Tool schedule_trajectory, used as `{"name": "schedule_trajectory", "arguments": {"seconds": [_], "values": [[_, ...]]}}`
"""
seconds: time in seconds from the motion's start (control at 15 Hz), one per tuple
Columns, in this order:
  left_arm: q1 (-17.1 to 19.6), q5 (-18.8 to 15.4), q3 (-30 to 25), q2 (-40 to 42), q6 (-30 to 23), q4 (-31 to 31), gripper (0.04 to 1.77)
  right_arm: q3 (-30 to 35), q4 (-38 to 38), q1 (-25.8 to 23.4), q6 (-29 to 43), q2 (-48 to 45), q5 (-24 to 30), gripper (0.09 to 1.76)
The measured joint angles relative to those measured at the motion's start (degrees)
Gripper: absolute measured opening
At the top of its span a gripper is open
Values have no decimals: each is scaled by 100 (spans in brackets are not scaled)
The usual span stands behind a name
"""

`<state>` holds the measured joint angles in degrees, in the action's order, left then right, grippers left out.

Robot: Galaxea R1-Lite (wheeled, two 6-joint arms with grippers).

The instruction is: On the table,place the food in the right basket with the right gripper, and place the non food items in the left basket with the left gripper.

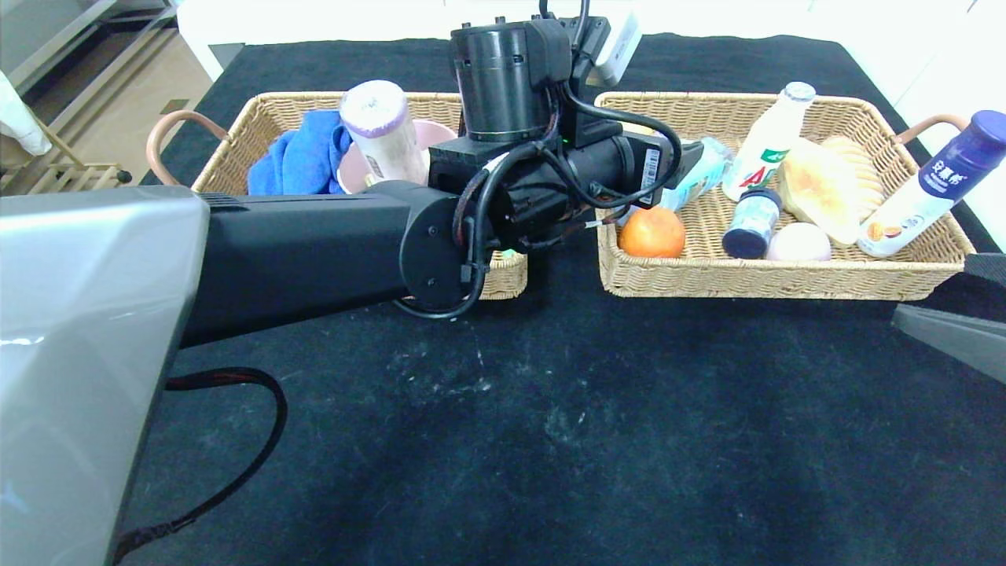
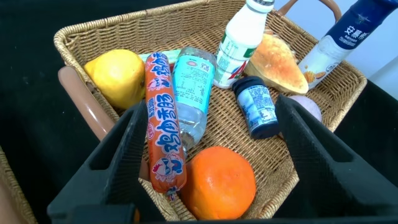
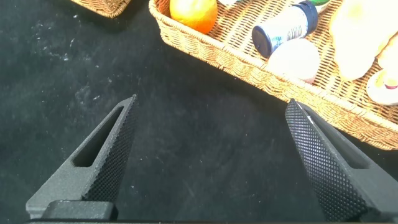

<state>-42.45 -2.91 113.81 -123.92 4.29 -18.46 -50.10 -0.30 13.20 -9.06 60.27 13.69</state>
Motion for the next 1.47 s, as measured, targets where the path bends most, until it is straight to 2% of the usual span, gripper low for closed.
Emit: {"name": "schedule_trajectory", "arguments": {"seconds": [0.4, 0.6, 0.73, 1.13, 1.47], "values": [[0, 16, -61, 247, 6, 536, 162, 0, -2, 5, 20, 83, -7, 171], [17, 13, -124, 542, 4, 1234, 165, 2, -2, -11, 22, 113, -5, 171], [59, 28, -317, 794, 0, 1382, 166, 16, -2, -22, 33, 152, -7, 171], [216, 46, -1604, 1763, 2, 1406, 169, 24, -10, -80, 57, 243, -7, 171], [447, -4, -3189, 2914, 72, 1378, 170, 35, -134, -188, 85, 279, -27, 171]]}}
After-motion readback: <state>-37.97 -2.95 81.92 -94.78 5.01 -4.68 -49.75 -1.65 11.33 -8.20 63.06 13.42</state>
